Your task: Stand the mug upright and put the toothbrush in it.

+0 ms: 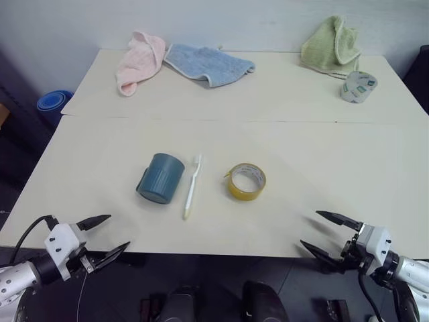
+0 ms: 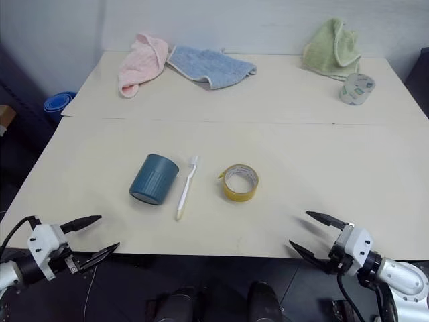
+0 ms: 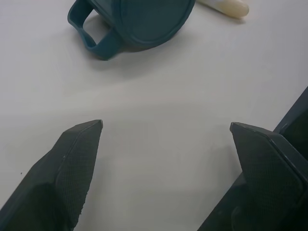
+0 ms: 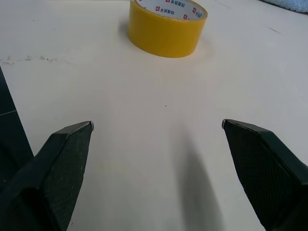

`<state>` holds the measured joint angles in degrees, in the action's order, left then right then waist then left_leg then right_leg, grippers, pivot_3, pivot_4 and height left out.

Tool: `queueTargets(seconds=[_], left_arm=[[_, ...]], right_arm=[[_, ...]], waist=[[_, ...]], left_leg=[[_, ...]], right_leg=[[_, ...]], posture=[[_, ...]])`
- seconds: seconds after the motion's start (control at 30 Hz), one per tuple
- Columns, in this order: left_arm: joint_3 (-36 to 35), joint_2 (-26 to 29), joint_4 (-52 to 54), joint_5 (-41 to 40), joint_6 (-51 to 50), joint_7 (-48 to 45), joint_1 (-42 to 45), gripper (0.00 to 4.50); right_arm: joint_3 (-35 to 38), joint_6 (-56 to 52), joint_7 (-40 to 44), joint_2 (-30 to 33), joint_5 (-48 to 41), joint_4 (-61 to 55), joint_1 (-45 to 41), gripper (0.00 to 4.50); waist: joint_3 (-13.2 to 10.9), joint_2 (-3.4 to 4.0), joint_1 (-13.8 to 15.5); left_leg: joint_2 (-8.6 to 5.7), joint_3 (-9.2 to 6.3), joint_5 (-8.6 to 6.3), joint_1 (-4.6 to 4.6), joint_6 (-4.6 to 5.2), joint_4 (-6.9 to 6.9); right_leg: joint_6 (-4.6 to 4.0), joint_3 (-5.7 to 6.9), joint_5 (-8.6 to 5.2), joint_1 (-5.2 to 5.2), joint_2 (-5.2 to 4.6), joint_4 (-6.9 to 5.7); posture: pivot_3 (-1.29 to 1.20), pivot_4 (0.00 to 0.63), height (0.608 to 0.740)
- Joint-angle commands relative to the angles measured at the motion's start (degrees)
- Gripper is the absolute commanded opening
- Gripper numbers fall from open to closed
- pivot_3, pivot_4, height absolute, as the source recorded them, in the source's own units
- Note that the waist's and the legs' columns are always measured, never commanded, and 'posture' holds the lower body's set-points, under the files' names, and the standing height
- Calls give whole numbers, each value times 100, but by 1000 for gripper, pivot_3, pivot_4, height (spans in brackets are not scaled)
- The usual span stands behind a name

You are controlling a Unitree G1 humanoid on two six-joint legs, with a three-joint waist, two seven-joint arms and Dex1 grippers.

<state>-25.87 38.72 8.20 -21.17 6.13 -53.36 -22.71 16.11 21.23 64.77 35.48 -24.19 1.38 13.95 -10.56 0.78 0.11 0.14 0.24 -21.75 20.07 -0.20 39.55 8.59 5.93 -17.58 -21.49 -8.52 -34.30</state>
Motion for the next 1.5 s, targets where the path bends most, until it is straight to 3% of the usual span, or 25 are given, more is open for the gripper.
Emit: queueTargets(seconds=[0.03,0.33,1.0,1.13,1.23,1.4,1.5], left_arm=[[-19,2,69,-103,8,-56,-25,4500],[-42,111,415,-1046,-840,-604,-21,4500],[-54,46,455,-1074,-769,-803,46,4500],[-47,156,1041,-1738,-1410,-914,79,4500],[237,231,1490,-1900,-1788,-865,299,4500],[559,190,1869,-1883,-2000,-721,522,4500],[652,119,1958,-1844,-2036,-619,544,4500]], right_arm=[[84,34,35,88,-141,-99,-41,4469],[66,-329,-144,31,-374,-394,-362,4469],[-68,-312,-28,55,-171,-227,-586,4469],[-635,-1704,-604,253,-109,-1282,-1356,4469],[-1501,-3476,-998,532,147,-1950,-2361,4469],[-2436,-5152,-1116,888,570,-2072,-3487,4469],[-3060,-5141,-825,1080,1106,-1778,-3949,3798]], waist=[[0,0,-1],[0,0,-2],[0,0,-3],[-2,3,-46],[-4,9,-28],[-4,9,32],[-4,9,57]], left_leg=[[0,0,0,0,0,0],[1,-2,0,0,0,5],[0,-4,0,-1,-1,10],[6,-2,0,-2,-1,17],[9,-39,-1,-4,-4,31],[-6,-77,-2,17,-5,36],[-14,-96,-5,24,-2,35]], right_leg=[[0,0,0,0,0,0],[0,0,0,-1,-1,-11],[1,1,0,-1,0,-19],[0,-2,0,-4,0,-28],[-1,-6,0,-7,0,-40],[-1,3,0,-10,0,-48],[-1,4,0,-11,-1,-45]], posture=[[0,150,740],[0,150,740],[0,150,740],[0,150,740],[0,150,740],[0,150,740],[0,150,740]])
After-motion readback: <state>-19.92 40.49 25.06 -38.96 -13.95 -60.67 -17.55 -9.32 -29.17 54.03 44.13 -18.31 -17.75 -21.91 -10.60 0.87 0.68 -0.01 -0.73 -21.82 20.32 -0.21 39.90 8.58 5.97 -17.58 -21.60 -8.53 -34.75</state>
